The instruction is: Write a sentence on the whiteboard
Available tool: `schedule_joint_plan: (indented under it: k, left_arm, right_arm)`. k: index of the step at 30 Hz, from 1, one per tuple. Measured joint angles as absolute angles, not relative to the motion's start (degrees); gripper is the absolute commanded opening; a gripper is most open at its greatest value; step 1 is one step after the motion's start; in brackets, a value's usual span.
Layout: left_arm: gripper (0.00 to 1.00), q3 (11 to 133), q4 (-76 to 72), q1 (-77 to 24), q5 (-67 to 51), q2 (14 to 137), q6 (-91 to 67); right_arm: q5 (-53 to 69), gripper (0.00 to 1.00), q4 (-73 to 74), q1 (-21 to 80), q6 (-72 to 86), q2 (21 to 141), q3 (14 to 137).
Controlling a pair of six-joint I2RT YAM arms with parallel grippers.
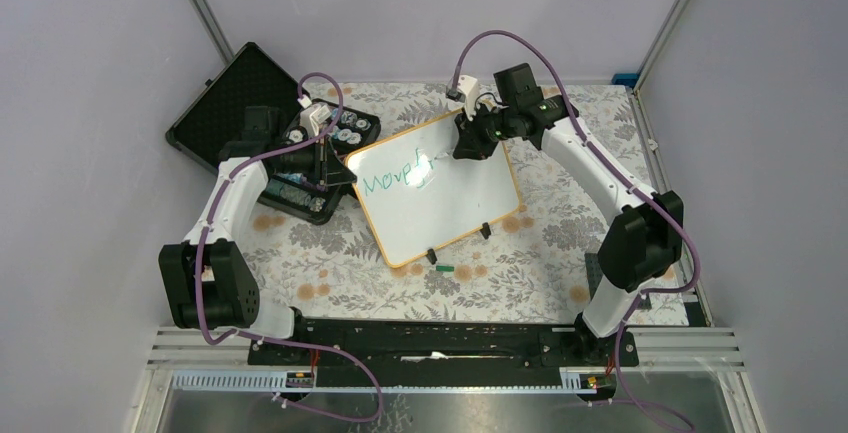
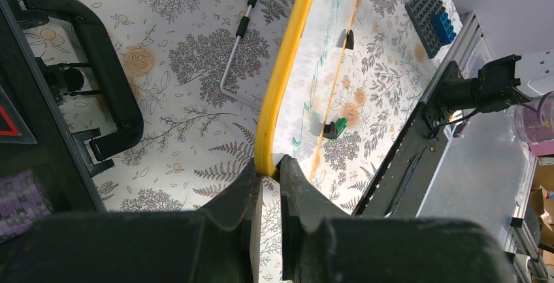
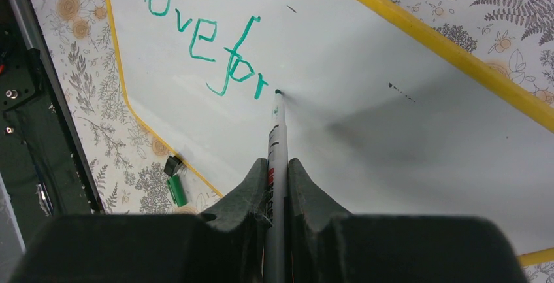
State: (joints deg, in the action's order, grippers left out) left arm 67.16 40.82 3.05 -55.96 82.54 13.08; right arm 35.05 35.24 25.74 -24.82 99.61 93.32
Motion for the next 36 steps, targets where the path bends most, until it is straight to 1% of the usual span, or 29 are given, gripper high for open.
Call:
schedule_joint_plan:
  k: [17, 36]
  left_arm:
    - [0.0, 67.2, 40.8, 3.0, -55.6, 82.5, 13.1]
    - [0.0, 67.2, 40.8, 3.0, -55.6, 82.5, 13.1]
  right_arm:
    - [35.0, 0.0, 35.3, 25.8, -24.9, 99.0, 90.5]
    - [33.4, 0.0, 35.3, 25.6, -24.8, 99.0, 92.7]
